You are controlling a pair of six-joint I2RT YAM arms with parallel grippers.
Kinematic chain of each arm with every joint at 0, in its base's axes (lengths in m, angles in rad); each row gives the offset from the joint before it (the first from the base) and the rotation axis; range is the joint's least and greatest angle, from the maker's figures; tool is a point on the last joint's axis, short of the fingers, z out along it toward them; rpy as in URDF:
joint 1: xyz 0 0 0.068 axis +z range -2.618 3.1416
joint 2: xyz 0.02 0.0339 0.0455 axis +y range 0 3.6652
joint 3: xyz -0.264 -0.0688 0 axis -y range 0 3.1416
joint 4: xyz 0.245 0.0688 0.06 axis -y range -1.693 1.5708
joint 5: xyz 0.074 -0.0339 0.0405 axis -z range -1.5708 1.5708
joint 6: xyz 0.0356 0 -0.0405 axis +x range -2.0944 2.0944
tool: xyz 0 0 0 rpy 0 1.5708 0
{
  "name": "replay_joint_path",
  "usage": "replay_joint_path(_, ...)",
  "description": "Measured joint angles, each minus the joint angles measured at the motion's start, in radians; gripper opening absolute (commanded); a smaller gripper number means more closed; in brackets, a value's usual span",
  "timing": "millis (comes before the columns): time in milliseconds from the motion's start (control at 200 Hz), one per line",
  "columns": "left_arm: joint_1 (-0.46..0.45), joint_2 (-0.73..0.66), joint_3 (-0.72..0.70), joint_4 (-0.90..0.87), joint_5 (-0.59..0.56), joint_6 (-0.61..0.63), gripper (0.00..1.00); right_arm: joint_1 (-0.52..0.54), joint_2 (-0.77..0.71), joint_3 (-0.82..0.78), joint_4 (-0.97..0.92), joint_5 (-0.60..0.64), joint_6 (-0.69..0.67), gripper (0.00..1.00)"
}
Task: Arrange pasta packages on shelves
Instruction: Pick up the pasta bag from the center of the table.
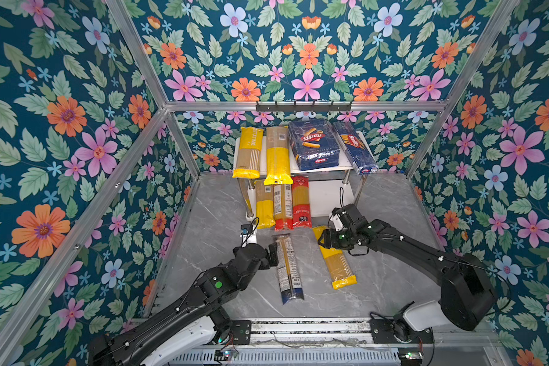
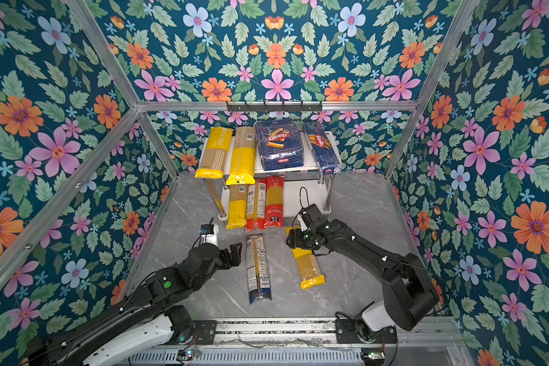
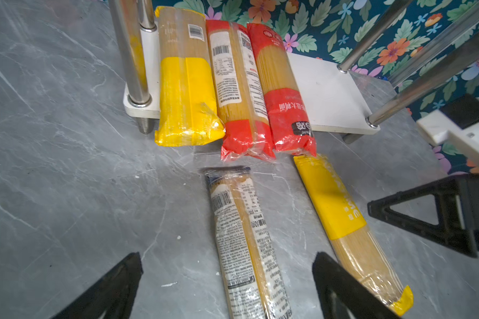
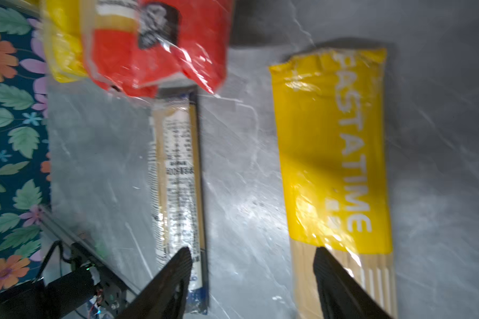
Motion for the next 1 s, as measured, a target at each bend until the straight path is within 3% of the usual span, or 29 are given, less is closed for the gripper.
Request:
replay_joint_path(75, -0.001, 0.005, -0.002, 0.016, 0.021, -0.007, 0.98, 0.012, -0.042, -0.058, -0.019, 0.016, 0.019, 0.86)
replay_joint_path(100, -0.001, 0.007, -0.003, 0.023, 0.026, -0.011, 0.98, 0.016, -0.055, -0.074, -0.024, 0.019, 0.021, 0.97)
replay_joint_path(120, -0.001, 0.008, -0.004, 0.027, 0.031, -0.016, 0.98, 0.020, -0.065, -0.086, -0.028, 0.026, 0.022, 0.99)
replay_joint_path(550, -0.003, 0.048, -0.019, 0.093, 0.099, -0.021, 0.98, 0.085, -0.143, -0.226, -0.063, 0.113, 0.104, 0.99)
replay_joint_path(1000, -0.004, 0.021, -0.019, 0.095, 0.097, -0.021, 0.98, 0.142, -0.008, -0.182, -0.092, 0.192, 0.110, 0.99)
